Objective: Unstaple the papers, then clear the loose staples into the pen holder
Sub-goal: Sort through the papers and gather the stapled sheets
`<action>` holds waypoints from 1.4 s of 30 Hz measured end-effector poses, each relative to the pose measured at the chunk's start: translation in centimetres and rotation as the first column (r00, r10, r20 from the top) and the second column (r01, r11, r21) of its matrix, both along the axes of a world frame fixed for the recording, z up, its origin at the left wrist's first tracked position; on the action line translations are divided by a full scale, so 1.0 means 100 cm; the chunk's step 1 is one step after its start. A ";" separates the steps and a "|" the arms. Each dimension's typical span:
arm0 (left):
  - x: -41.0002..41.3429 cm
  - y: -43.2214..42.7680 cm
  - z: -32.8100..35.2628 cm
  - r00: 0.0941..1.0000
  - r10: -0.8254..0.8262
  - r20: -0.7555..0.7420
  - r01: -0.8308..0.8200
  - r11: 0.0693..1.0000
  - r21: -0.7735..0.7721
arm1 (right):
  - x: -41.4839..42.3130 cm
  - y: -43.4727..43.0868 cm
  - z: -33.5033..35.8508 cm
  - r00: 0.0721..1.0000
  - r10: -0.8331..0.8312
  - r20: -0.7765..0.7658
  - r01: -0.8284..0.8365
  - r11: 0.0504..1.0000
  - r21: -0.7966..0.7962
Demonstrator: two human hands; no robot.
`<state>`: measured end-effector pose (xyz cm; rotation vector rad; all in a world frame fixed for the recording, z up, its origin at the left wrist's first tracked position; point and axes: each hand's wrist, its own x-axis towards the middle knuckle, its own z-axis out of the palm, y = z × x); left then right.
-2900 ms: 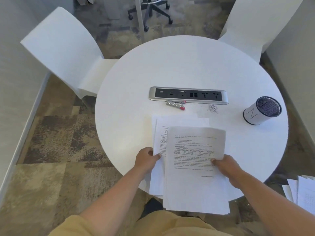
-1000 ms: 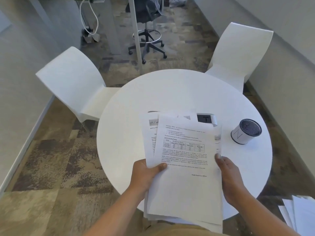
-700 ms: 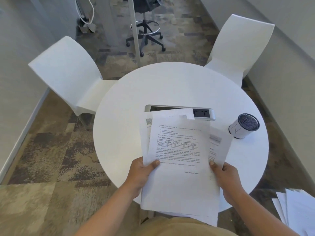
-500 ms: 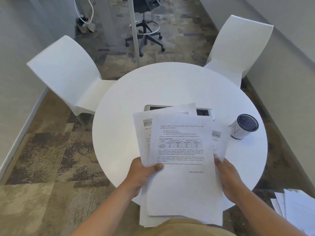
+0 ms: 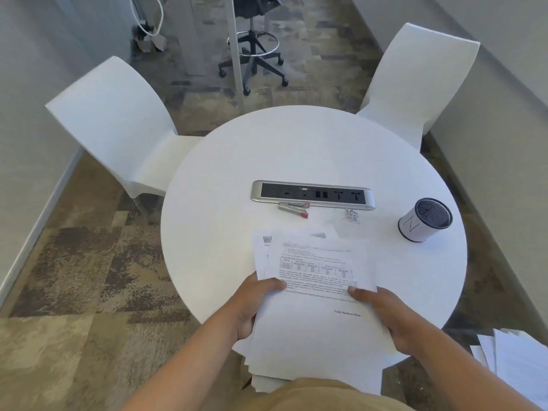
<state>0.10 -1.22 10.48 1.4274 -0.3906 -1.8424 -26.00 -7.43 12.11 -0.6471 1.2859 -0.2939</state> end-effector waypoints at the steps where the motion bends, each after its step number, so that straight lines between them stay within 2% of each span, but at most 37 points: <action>1: 0.000 -0.001 0.001 1.000 -0.009 0.021 0.009 1.000 0.005 | 0.001 0.001 0.002 1.000 0.004 0.007 -0.004 1.000 -0.006; 4: 0.000 -0.006 0.006 0.999 0.036 0.029 -0.035 0.999 -0.039 | 0.000 -0.003 0.007 0.999 0.005 0.054 0.000 0.995 -0.101; 7: 0.001 -0.013 0.027 0.998 0.058 0.011 -0.056 0.986 -0.157 | 0.001 -0.012 0.017 0.999 -0.003 -0.046 -0.014 0.937 -0.349; 10: -0.003 -0.022 0.055 0.984 0.086 0.157 -0.033 0.949 -0.314 | 0.008 -0.017 0.034 0.985 -0.084 -0.152 -0.011 0.840 -0.542; 12: -0.008 -0.028 0.068 0.956 0.145 0.255 -0.025 0.907 -0.421 | 0.016 -0.017 0.050 0.977 -0.158 -0.142 0.032 0.770 -0.637; 14: -0.014 -0.033 0.078 0.938 0.201 0.281 -0.029 0.857 -0.514 | 0.024 -0.017 0.064 0.975 -0.204 -0.088 0.085 0.707 -0.702; 17: -0.020 -0.038 0.084 0.904 0.286 0.317 -0.034 0.788 -0.615 | 0.029 -0.015 0.077 0.971 -0.240 -0.002 0.156 0.636 -0.756; 20: -0.022 -0.036 0.083 0.895 0.332 0.299 -0.056 0.747 -0.663 | 0.030 -0.013 0.080 0.977 -0.215 0.011 0.135 0.572 -0.809; 33: -0.021 -0.028 0.080 0.923 0.320 0.215 -0.093 0.727 -0.681 | 0.018 -0.006 0.061 0.978 -0.206 0.017 0.140 0.602 -0.786; 35: -0.020 -0.029 0.081 0.925 0.326 0.195 -0.116 0.731 -0.672 | 0.019 -0.007 0.066 0.981 -0.187 -0.053 0.057 0.536 -0.843; 37: -0.019 -0.030 0.081 0.929 0.330 0.170 -0.134 0.727 -0.674 | 0.019 -0.007 0.071 0.969 -0.194 -0.153 -0.066 0.394 -0.917; 39: -0.019 -0.031 0.082 0.929 0.328 0.172 -0.134 0.729 -0.671 | 0.017 -0.008 0.073 0.967 -0.202 -0.156 -0.103 0.252 -0.962; 42: -0.019 -0.031 0.084 0.935 0.316 0.162 -0.136 0.741 -0.658 | 0.010 -0.014 0.073 0.964 -0.198 -0.178 -0.158 0.112 -0.981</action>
